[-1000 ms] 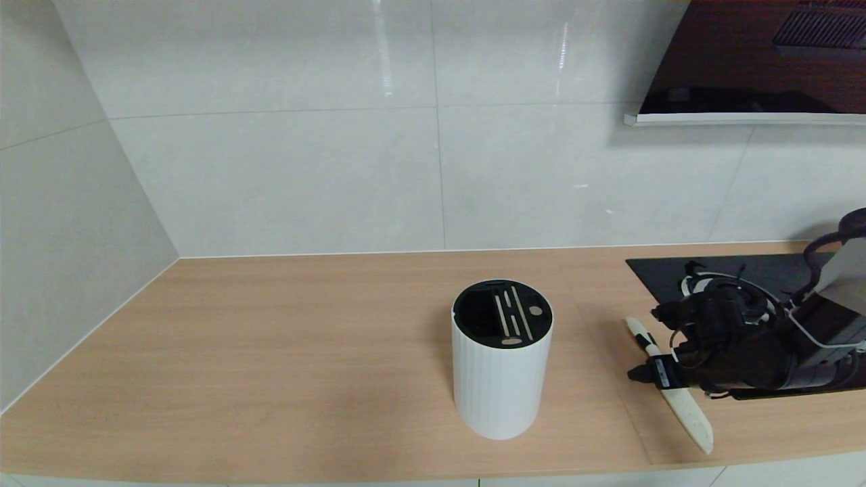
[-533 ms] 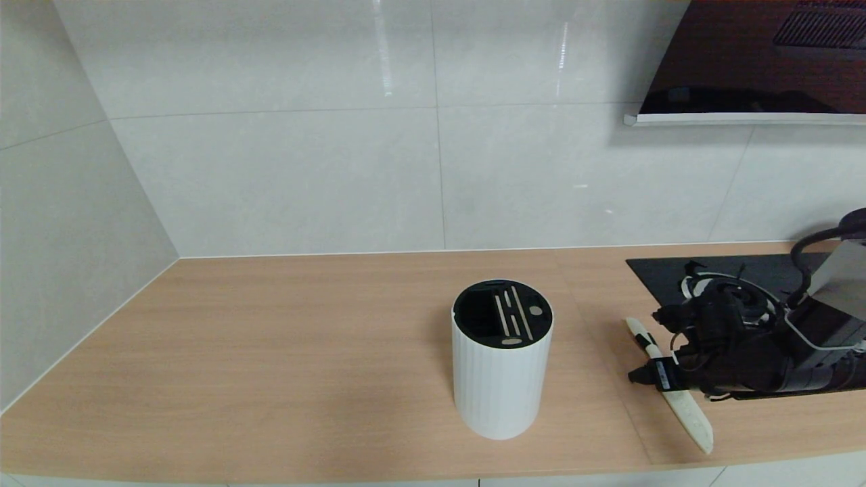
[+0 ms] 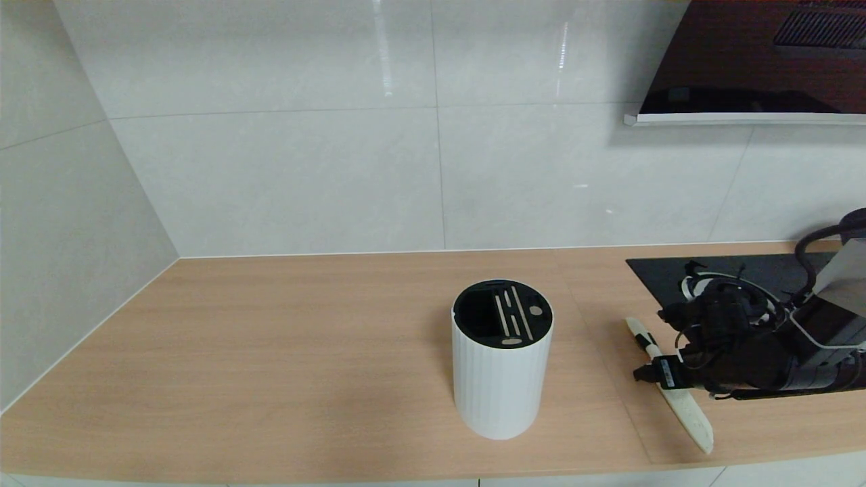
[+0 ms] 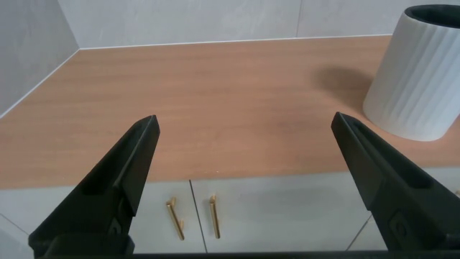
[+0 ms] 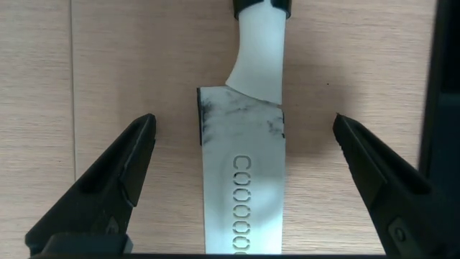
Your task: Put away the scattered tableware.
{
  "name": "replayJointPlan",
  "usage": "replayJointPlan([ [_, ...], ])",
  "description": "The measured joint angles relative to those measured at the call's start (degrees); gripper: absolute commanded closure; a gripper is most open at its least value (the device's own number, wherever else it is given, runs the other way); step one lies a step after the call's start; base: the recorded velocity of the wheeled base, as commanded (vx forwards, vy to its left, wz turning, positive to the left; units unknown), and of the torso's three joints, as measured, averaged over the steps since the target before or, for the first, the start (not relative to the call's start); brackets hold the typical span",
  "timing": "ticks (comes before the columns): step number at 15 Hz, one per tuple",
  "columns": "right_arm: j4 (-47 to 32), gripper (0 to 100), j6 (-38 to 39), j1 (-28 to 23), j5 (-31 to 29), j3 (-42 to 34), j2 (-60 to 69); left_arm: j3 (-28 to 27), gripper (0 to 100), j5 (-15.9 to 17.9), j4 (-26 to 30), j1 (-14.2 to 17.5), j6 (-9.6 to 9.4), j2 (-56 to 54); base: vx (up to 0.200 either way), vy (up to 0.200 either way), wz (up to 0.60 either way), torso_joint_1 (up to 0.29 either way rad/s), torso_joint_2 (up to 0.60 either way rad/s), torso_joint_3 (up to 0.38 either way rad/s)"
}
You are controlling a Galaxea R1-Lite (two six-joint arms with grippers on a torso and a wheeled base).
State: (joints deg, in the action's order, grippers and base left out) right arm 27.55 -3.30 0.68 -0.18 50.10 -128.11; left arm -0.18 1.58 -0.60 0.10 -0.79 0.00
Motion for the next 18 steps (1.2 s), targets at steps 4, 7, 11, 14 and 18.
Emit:
replayJointPlan([
  [4, 0.04, 0, 0.00, 0.00, 0.00, 0.04, -0.13, 0.00, 0, 0.00, 0.00, 0.00, -0.02, 0.00, 0.000, 0.000, 0.00, 0.000, 0.00, 0.000],
  [7, 2.01, 0, 0.00, 0.00, 0.00, 0.13, -0.34, 0.00, 0, 0.00, 0.00, 0.00, 0.00, 0.00, 0.000, 0.000, 0.00, 0.000, 0.00, 0.000],
  [11, 2.23, 0, -0.13, 0.00, -1.27, 0.11, -1.05, 0.00, 0, 0.00, 0.00, 0.00, -0.02, 0.00, 0.000, 0.000, 0.00, 0.000, 0.00, 0.000],
  [14, 2.36, 100, -0.39, 0.24, -1.69, 0.11, -1.51, 0.00, 0, 0.00, 0.00, 0.00, 0.00, 0.00, 0.000, 0.000, 0.00, 0.000, 0.00, 0.000],
  [18, 2.34, 100, -0.49, 0.16, -1.89, 0.06, -1.82, -0.02, 0, 0.00, 0.02, 0.00, 0.00, 0.00, 0.000, 0.000, 0.00, 0.000, 0.00, 0.000],
])
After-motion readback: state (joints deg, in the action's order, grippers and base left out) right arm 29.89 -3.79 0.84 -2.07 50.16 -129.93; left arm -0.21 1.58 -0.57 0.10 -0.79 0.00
